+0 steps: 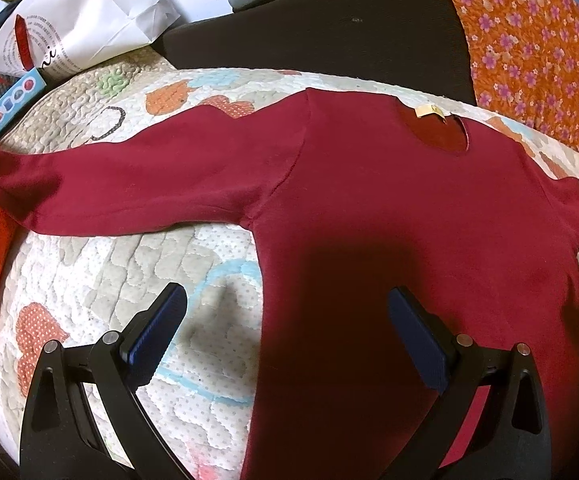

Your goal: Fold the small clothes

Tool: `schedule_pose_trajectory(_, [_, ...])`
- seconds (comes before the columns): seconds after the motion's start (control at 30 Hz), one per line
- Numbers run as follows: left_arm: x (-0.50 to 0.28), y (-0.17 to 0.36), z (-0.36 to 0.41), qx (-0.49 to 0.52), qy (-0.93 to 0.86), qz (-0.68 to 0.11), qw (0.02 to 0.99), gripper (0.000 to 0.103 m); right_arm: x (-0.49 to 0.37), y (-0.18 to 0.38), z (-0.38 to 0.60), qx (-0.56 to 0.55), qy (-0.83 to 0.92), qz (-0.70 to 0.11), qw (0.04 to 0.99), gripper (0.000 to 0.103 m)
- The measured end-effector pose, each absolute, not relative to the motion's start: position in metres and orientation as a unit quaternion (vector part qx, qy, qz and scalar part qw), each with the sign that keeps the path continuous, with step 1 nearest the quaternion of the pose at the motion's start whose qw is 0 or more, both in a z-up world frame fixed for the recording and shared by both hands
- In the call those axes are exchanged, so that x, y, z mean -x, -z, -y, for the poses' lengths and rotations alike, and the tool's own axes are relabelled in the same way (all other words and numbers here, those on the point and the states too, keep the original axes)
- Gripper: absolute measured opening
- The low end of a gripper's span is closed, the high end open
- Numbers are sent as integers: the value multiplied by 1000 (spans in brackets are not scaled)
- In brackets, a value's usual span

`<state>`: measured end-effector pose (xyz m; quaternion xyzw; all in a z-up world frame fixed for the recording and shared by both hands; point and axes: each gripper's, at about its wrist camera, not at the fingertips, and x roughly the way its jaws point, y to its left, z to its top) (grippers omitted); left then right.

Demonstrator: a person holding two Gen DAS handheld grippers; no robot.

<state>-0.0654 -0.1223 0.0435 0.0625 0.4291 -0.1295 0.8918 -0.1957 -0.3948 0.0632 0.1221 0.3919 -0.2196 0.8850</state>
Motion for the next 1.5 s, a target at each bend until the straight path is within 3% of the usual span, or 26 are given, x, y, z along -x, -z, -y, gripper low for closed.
schedule_pose_trajectory(1.5, [42, -42, 77, -10, 85, -449, 889, 101, 156, -51, 342, -122, 156, -422, 885, 84])
